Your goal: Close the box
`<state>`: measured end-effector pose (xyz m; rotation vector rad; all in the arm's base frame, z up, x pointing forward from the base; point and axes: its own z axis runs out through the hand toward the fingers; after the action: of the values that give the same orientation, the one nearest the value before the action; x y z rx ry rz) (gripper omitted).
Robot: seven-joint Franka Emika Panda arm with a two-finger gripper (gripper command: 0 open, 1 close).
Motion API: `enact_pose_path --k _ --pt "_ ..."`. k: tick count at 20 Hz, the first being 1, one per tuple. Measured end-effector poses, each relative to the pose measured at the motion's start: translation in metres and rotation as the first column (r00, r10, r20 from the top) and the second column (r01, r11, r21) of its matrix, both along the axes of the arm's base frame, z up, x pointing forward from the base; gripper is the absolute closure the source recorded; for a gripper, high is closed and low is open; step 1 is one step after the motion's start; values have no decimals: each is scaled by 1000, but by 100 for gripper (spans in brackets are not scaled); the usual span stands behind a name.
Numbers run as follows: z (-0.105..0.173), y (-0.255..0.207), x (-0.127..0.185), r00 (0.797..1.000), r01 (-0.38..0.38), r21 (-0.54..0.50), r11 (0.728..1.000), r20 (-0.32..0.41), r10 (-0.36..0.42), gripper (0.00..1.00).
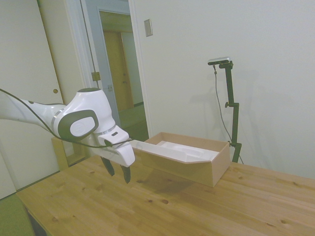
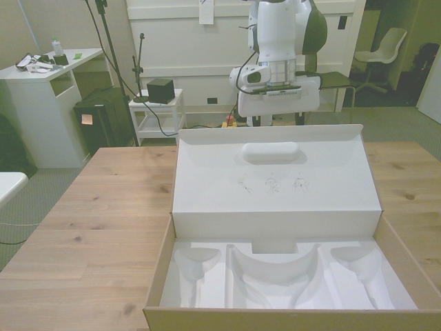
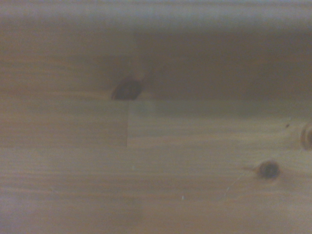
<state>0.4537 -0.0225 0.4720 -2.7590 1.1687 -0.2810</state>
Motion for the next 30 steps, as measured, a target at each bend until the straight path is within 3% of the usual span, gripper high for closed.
enact_pose_path --k 11,20,30 --pt "46 -37 70 998 -19 -5 1000 54 19 0" --pt "105 -43 109 994 -29 -29 999 109 32 0" --pt "135 -46 156 992 -45 -48 998 118 51 0"
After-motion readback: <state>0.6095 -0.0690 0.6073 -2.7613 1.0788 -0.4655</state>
